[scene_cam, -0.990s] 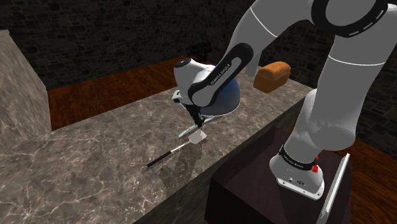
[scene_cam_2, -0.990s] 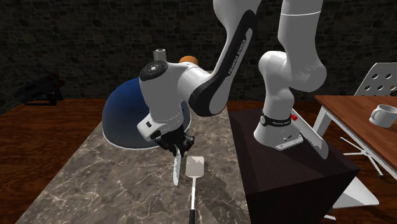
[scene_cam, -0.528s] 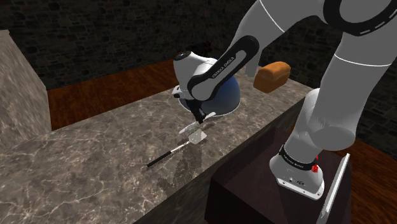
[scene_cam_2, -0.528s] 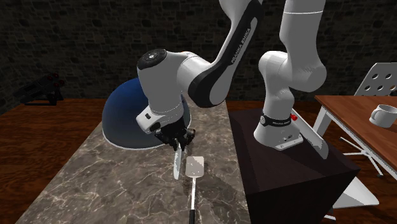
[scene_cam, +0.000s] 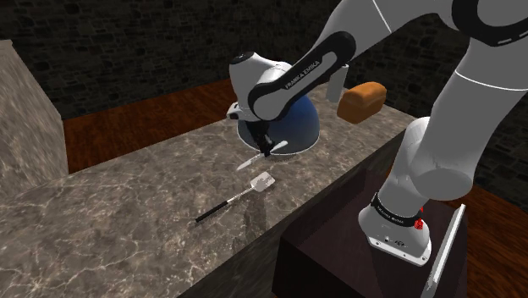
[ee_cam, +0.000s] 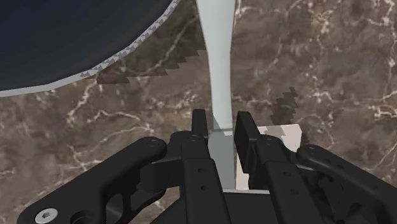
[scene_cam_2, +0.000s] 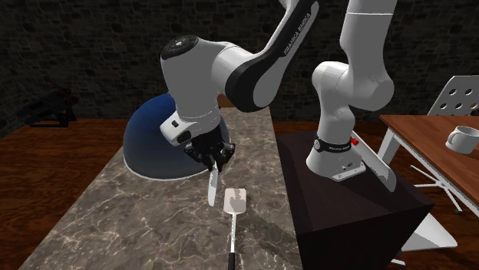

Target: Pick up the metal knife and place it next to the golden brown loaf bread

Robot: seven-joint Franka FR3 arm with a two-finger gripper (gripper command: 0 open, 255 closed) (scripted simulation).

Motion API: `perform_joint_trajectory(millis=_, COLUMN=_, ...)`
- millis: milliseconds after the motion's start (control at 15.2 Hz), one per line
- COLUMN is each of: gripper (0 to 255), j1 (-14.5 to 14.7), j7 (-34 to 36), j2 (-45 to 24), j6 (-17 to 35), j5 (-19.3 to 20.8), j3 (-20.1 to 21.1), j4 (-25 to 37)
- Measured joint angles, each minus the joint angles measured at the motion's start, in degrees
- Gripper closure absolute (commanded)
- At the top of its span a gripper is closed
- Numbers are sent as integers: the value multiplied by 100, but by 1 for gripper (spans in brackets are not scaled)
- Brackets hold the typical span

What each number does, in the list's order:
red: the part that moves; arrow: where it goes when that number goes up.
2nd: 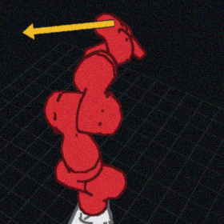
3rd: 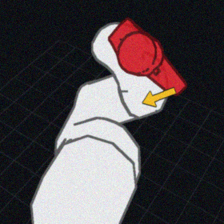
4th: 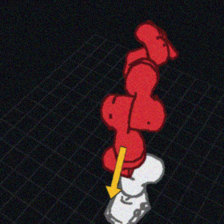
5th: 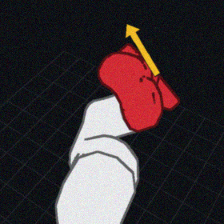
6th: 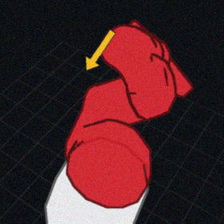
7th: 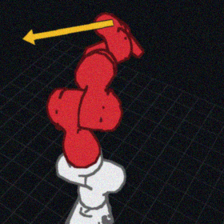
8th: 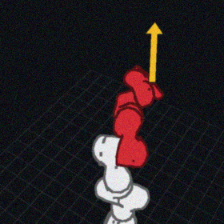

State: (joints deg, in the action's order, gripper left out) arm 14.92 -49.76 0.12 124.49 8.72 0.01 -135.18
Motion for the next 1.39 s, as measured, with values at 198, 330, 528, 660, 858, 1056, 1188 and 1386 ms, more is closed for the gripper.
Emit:
perform_joint_trajectory(millis=198, gripper=255, j1=2, j7=-41, j2=167, j6=-240, j5=-25, j3=1, j4=75)
perform_joint_trajectory(millis=330, gripper=255, j1=4, j7=-60, j2=253, j6=-373, j5=-38, j3=4, j4=123)
perform_joint_trajectory(millis=528, gripper=255, j1=5, j7=-102, j2=381, j6=-623, j5=-59, j3=3, j4=247)
perform_joint_trajectory(millis=660, gripper=255, j1=20, j7=-101, j2=481, j6=-780, j5=-78, j3=18, j4=304)
perform_joint_trajectory(millis=858, gripper=255, j1=16, j7=-144, j2=583, j6=-1009, j5=-92, j3=13, j4=433)
perform_joint_trajectory(millis=1056, gripper=255, j1=17, j7=-178, j2=685, j6=-1246, j5=-104, j3=13, j4=570)
perform_joint_trajectory(millis=1188, gripper=255, j1=26, j7=-186, j2=765, j6=-1411, j5=-119, j3=23, j4=655)
perform_joint_trajectory(millis=1386, gripper=255, j1=21, j7=-224, j2=841, j6=-1611, j5=-125, j3=16, j4=781)
